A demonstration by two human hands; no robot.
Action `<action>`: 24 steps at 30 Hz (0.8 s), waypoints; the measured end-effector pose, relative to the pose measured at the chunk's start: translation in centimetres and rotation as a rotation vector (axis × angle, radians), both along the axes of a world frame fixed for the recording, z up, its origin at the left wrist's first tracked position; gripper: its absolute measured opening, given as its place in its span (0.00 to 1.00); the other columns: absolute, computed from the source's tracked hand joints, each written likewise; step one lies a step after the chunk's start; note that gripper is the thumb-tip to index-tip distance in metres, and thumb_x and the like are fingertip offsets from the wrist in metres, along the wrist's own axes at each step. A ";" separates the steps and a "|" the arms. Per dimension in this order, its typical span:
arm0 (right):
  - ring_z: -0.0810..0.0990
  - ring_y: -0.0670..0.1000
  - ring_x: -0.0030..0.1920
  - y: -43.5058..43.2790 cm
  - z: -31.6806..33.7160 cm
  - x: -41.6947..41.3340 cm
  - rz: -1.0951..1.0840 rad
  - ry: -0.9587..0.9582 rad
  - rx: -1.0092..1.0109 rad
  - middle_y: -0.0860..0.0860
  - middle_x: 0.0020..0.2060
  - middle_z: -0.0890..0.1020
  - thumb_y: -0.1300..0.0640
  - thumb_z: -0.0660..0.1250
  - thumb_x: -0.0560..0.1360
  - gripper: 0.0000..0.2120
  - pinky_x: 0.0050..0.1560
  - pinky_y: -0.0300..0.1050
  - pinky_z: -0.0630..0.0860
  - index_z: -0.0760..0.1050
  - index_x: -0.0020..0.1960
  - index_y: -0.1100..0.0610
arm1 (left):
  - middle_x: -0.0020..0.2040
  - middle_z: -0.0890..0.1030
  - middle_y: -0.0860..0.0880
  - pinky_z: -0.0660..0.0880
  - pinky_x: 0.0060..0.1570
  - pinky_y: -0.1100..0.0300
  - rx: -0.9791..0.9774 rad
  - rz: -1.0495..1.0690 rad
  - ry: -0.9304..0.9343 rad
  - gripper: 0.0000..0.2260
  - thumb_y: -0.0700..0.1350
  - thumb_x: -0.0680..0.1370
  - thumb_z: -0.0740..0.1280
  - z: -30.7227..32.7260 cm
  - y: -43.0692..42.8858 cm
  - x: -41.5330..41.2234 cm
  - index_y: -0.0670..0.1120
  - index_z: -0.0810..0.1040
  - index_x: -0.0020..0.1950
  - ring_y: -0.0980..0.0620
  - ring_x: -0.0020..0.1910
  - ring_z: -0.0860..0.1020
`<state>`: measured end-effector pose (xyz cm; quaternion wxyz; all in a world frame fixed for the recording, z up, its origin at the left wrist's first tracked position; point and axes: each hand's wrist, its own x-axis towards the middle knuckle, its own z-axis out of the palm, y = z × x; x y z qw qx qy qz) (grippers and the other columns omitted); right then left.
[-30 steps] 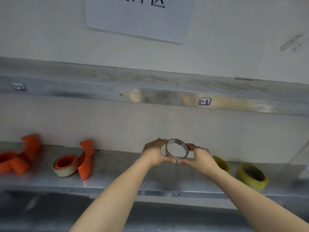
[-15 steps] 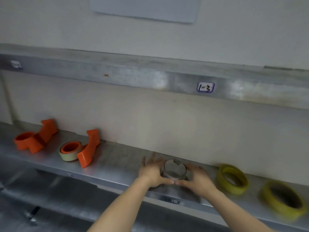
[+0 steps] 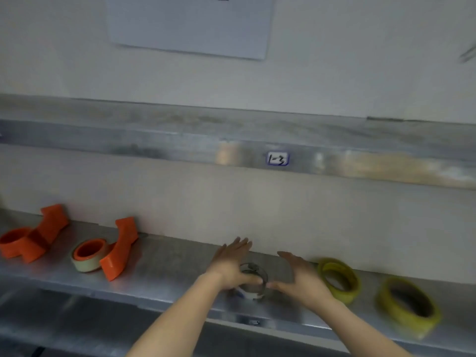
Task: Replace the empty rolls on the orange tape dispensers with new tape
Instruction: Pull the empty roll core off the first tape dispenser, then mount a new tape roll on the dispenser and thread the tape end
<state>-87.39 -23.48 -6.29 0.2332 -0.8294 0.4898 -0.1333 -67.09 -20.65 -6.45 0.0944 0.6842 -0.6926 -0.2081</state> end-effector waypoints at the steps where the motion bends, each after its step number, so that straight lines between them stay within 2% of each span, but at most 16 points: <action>1: 0.68 0.50 0.69 -0.2 0.8 -1.0 -0.024 0.000 0.004 0.48 0.71 0.68 0.18 0.55 0.49 0.58 0.67 0.44 0.66 0.59 0.73 0.49 | 0.80 0.48 0.54 0.44 0.78 0.54 -0.005 -0.022 0.025 0.46 0.64 0.71 0.70 0.7 -0.5 -0.8 0.50 0.49 0.80 0.55 0.79 0.45; 2: 0.67 0.50 0.70 -0.3 1.4 -2.1 -0.054 -0.004 0.010 0.48 0.71 0.67 0.18 0.55 0.50 0.58 0.68 0.44 0.66 0.58 0.73 0.48 | 0.80 0.48 0.54 0.45 0.78 0.54 -0.004 -0.046 0.039 0.46 0.63 0.71 0.70 1.3 -1.0 -1.8 0.51 0.49 0.80 0.55 0.79 0.46; 3: 0.67 0.50 0.70 -0.3 2.1 -3.3 -0.087 -0.004 0.013 0.48 0.72 0.67 0.21 0.60 0.53 0.55 0.68 0.44 0.66 0.57 0.74 0.48 | 0.80 0.48 0.54 0.45 0.78 0.54 0.003 -0.070 0.044 0.47 0.63 0.70 0.71 1.7 -1.4 -3.0 0.51 0.49 0.80 0.56 0.79 0.46; 5: 0.67 0.50 0.70 -0.5 2.5 -5.8 -0.143 0.003 -0.001 0.48 0.72 0.67 0.32 0.70 0.61 0.47 0.67 0.43 0.66 0.57 0.74 0.48 | 0.80 0.48 0.54 0.46 0.78 0.55 0.033 -0.114 0.053 0.47 0.63 0.70 0.71 1.7 -2.1 -5.4 0.51 0.48 0.80 0.55 0.79 0.46; 7: 0.67 0.51 0.69 -0.6 2.4 -8.3 -0.210 -0.014 0.017 0.49 0.71 0.68 0.34 0.72 0.61 0.47 0.67 0.43 0.66 0.58 0.74 0.49 | 0.80 0.48 0.53 0.46 0.78 0.55 0.065 -0.159 0.066 0.46 0.62 0.71 0.71 1.4 -2.6 -7.9 0.51 0.48 0.80 0.55 0.79 0.46; 11: 0.69 0.52 0.69 -0.9 2.1 -12.4 -0.286 -0.006 0.082 0.52 0.70 0.69 0.27 0.71 0.52 0.58 0.65 0.43 0.68 0.57 0.74 0.53 | 0.81 0.50 0.51 0.48 0.77 0.55 0.095 -0.213 0.102 0.45 0.60 0.71 0.72 0.5 -3.4 -12.5 0.50 0.50 0.80 0.52 0.79 0.48; 13: 0.69 0.53 0.69 -1.4 1.4 -13.8 -0.292 0.013 0.088 0.53 0.69 0.70 0.18 0.60 0.41 0.69 0.64 0.43 0.68 0.56 0.74 0.54 | 0.80 0.54 0.50 0.52 0.76 0.57 0.091 -0.226 0.133 0.44 0.58 0.71 0.73 -0.1 -4.0 -14.0 0.49 0.53 0.79 0.50 0.79 0.52; 14: 0.68 0.53 0.69 -1.7 0.9 -14.4 -0.293 0.024 0.090 0.54 0.70 0.69 0.16 0.55 0.39 0.71 0.64 0.43 0.67 0.55 0.74 0.54 | 0.79 0.56 0.50 0.53 0.75 0.56 0.077 -0.227 0.148 0.43 0.58 0.70 0.73 -0.7 -4.5 -14.5 0.49 0.54 0.79 0.49 0.79 0.53; 17: 0.64 0.53 0.72 -2.4 -0.3 -15.1 -0.294 0.037 0.105 0.54 0.72 0.65 0.19 0.61 0.44 0.69 0.67 0.42 0.64 0.51 0.75 0.56 | 0.80 0.54 0.51 0.52 0.76 0.56 0.081 -0.209 0.144 0.46 0.60 0.69 0.73 -2.3 -5.8 -15.6 0.50 0.52 0.79 0.50 0.79 0.52; 20: 0.61 0.52 0.73 -3.1 -1.5 -15.0 -0.286 -0.006 0.137 0.54 0.73 0.62 0.16 0.53 0.39 0.75 0.69 0.39 0.59 0.49 0.76 0.58 | 0.80 0.52 0.50 0.51 0.77 0.56 0.090 -0.156 0.157 0.50 0.63 0.68 0.73 -3.7 -6.5 -16.5 0.47 0.50 0.80 0.50 0.79 0.51; 22: 0.62 0.52 0.73 -3.5 -2.2 -14.6 -0.279 -0.025 0.136 0.53 0.72 0.63 0.16 0.54 0.40 0.73 0.68 0.38 0.59 0.51 0.75 0.59 | 0.79 0.56 0.51 0.57 0.76 0.56 0.048 -0.093 0.208 0.52 0.67 0.62 0.73 -4.3 -6.8 -16.9 0.49 0.55 0.79 0.51 0.78 0.56; 24: 0.64 0.52 0.72 -4.3 -2.8 -14.3 -0.281 -0.046 0.149 0.52 0.72 0.65 0.17 0.56 0.41 0.73 0.68 0.40 0.61 0.51 0.75 0.58 | 0.77 0.61 0.52 0.61 0.73 0.56 0.021 -0.071 0.237 0.52 0.68 0.58 0.74 -5.0 -7.3 -16.9 0.51 0.59 0.77 0.51 0.76 0.60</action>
